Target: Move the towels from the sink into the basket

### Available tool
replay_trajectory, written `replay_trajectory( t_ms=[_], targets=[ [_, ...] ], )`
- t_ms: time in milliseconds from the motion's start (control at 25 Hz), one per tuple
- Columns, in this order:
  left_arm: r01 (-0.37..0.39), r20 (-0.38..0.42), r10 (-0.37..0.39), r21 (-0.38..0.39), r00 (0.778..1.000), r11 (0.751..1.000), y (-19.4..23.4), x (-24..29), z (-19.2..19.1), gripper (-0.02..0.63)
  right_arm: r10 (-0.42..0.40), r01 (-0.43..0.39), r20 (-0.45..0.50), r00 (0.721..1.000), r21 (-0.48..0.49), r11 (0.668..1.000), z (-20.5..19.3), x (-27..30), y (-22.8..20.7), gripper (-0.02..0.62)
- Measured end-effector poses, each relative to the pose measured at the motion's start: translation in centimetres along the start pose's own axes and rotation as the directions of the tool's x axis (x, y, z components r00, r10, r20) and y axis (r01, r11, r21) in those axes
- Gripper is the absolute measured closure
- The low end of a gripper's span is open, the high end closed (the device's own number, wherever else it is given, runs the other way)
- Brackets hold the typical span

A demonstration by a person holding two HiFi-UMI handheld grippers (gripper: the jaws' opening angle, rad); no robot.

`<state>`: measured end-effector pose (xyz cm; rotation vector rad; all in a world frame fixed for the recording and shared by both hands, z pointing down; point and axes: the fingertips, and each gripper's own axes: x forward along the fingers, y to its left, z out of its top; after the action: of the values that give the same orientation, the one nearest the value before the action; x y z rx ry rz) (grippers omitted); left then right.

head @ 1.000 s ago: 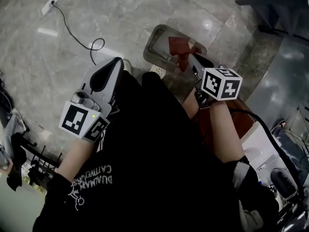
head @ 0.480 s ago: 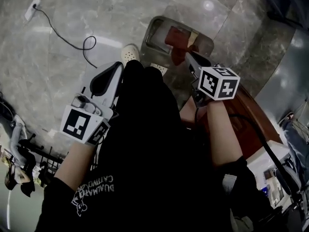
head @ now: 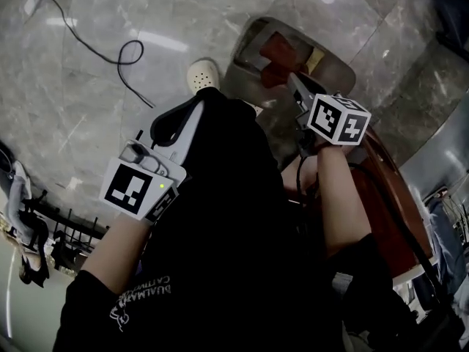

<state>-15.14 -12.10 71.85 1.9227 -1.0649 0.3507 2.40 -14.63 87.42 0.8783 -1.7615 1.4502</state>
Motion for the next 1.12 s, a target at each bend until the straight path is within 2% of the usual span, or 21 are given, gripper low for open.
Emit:
replay_trajectory(
  t_ms=[200, 440, 680, 960, 1120],
  targets=[
    [0.005, -0.001, -0.005, -0.015, 1.000, 1.000, 3.3, 0.3, -1.7, 0.606, 0.007, -0.009, -0.045, 0.999, -0.042, 0.999, -1.4, 5.1, -0.9, 0.560],
    [-0.004, -0.028, 0.004, -0.016, 1.000, 1.000, 6.2, 0.6, -5.0, 0.606, 0.007, -0.009, -0.032, 0.999, -0.074, 0.997, -2.8, 9.9, -1.5, 0.560],
    [0.042, -0.039, -0.043, -0.026, 0.998, 0.999, 7.3, 3.3, -6.9, 0.606, -0.015, 0.010, -0.051, 0.999, -0.094, 0.995, -3.5, 13.5, -2.8, 0.561],
    [0.039, -0.100, -0.043, -0.039, 0.994, 0.998, 10.1, 5.0, -10.1, 0.606, -0.042, 0.012, -0.157, 0.987, -0.186, 0.983, -4.3, 18.7, -6.1, 0.563],
    [0.013, -0.122, -0.018, -0.043, 0.992, 0.999, 11.1, 5.3, -11.3, 0.606, -0.037, 0.001, -0.203, 0.978, -0.171, 0.985, -4.8, 20.1, -7.4, 0.561]
  ],
)
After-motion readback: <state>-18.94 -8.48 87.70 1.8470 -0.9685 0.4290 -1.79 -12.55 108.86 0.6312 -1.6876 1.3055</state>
